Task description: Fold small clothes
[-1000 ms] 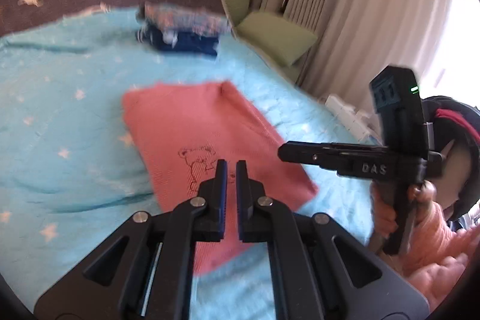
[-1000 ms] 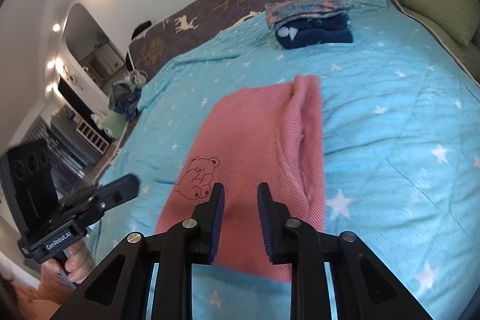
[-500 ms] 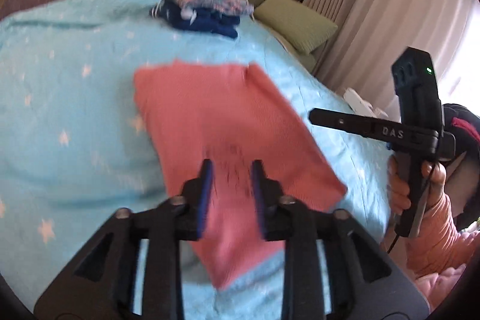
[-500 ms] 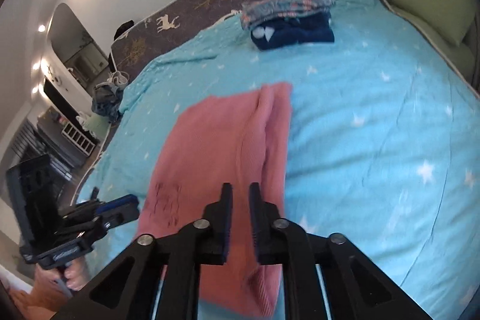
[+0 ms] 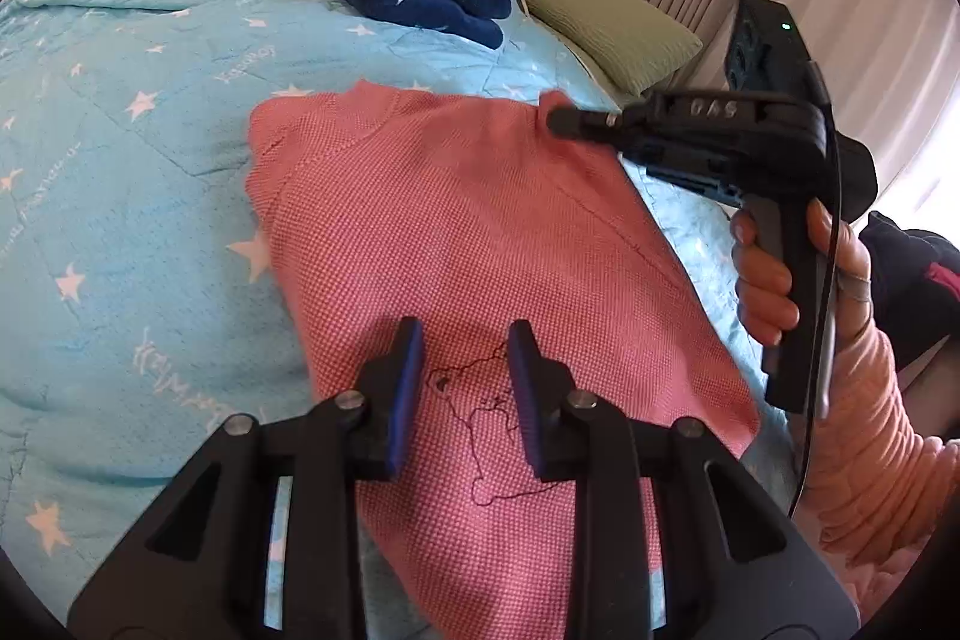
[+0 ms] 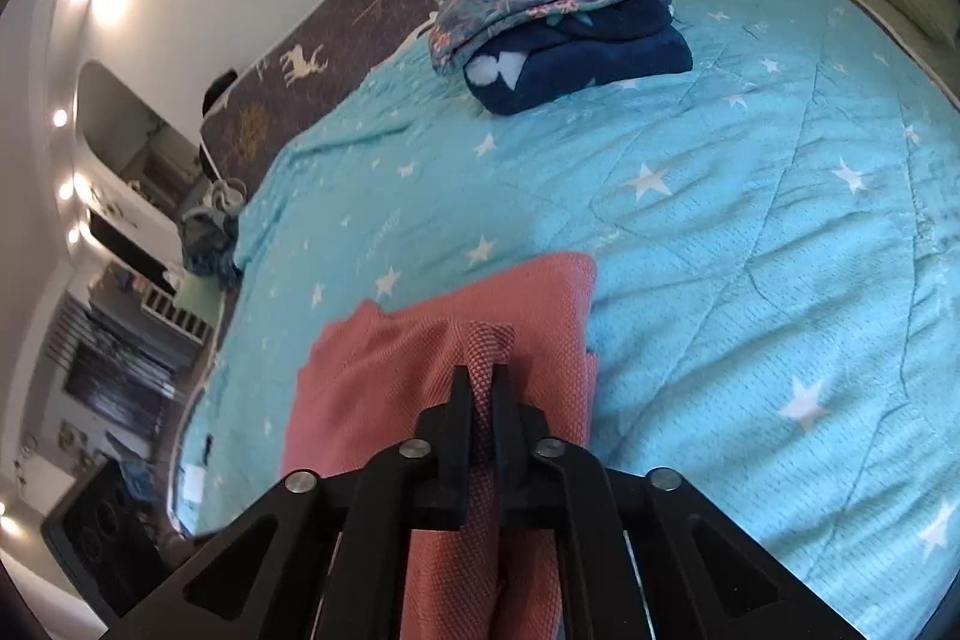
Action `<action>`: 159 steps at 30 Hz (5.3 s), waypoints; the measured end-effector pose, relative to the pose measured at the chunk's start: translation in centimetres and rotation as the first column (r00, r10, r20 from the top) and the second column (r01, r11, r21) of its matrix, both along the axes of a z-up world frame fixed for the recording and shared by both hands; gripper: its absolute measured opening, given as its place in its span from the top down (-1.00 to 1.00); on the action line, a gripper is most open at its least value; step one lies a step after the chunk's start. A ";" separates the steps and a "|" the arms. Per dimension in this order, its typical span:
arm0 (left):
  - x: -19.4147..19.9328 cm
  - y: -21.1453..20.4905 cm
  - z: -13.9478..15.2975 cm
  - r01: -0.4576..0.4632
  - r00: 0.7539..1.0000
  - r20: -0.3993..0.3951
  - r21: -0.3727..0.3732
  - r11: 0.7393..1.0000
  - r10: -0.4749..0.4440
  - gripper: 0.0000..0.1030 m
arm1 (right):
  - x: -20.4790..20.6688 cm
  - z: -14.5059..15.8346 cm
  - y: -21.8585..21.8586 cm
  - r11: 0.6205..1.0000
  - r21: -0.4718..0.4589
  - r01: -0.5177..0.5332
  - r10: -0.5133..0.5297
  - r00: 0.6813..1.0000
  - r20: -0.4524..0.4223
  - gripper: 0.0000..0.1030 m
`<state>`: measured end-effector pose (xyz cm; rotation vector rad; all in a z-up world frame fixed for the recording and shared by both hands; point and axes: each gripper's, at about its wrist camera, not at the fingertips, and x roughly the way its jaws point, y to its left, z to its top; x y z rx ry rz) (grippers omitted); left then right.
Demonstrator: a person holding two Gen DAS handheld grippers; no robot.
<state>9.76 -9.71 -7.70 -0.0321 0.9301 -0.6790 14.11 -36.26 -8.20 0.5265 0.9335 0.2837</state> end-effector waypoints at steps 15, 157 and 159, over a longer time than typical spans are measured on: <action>-2.6 1.4 1.8 -0.011 0.999 0.038 -0.035 0.999 0.012 0.16 | -6.1 1.9 -3.7 0.995 0.100 -0.018 0.013 0.999 0.048 0.72; 1.9 -0.4 18.5 -0.262 0.809 0.549 0.012 0.965 0.212 -0.82 | -12.7 20.9 7.6 0.785 -0.480 0.391 -0.143 0.869 0.474 -0.59; 0.2 0.1 18.4 -0.254 0.809 0.550 0.010 0.967 0.207 -0.82 | -14.3 20.7 8.4 0.784 -0.483 0.389 -0.142 0.871 0.471 -0.59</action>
